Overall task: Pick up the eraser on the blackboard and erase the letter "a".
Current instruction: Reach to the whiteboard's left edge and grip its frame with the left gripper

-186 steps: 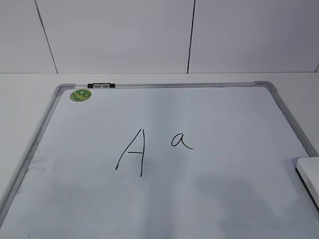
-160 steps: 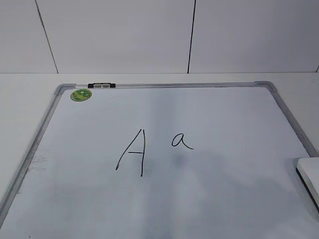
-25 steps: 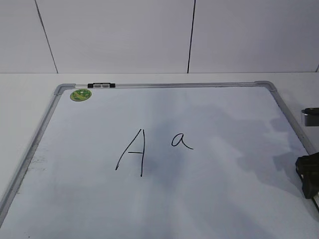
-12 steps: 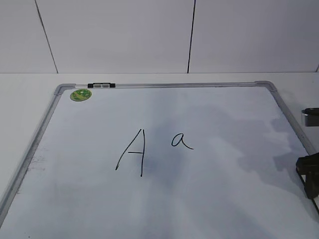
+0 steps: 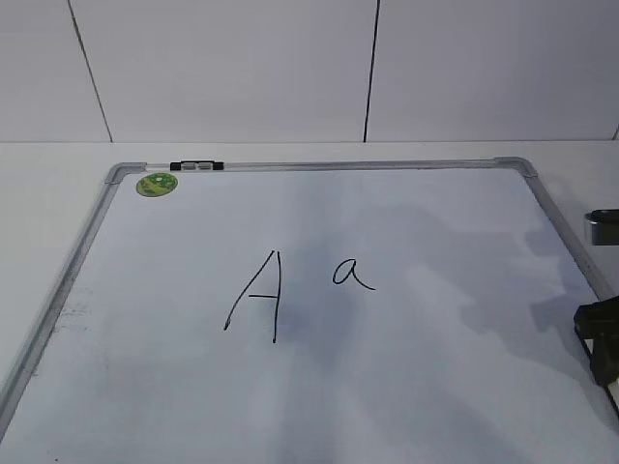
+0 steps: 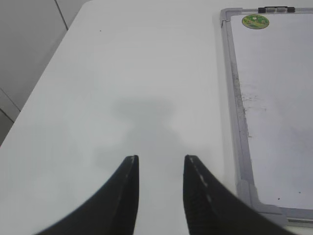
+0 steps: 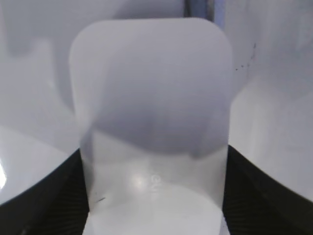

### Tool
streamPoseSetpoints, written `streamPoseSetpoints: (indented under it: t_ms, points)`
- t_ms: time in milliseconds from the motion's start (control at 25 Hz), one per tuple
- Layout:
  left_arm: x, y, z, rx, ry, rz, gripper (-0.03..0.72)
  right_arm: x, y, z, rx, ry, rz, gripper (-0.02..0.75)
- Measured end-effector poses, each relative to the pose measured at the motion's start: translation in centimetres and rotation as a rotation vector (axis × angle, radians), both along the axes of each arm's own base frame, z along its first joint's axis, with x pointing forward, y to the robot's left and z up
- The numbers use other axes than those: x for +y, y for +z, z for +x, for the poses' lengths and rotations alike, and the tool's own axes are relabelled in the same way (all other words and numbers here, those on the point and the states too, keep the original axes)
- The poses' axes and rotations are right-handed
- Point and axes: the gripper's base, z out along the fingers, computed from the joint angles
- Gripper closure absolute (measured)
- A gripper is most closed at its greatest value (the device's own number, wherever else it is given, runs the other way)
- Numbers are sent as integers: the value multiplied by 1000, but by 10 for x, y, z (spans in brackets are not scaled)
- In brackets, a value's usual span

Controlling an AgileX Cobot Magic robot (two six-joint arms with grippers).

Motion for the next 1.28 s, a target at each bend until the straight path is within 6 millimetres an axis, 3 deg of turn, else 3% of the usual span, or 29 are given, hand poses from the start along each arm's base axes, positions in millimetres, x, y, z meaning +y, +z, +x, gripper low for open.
streamPoseSetpoints:
  t_ms: [1000, 1280]
  points:
    - [0, 0, 0, 0, 0, 0, 454, 0, 0, 0, 3, -19, 1, 164]
    - [0, 0, 0, 0, 0, 0, 454, 1, 13, 7, 30, -39, 1, 165]
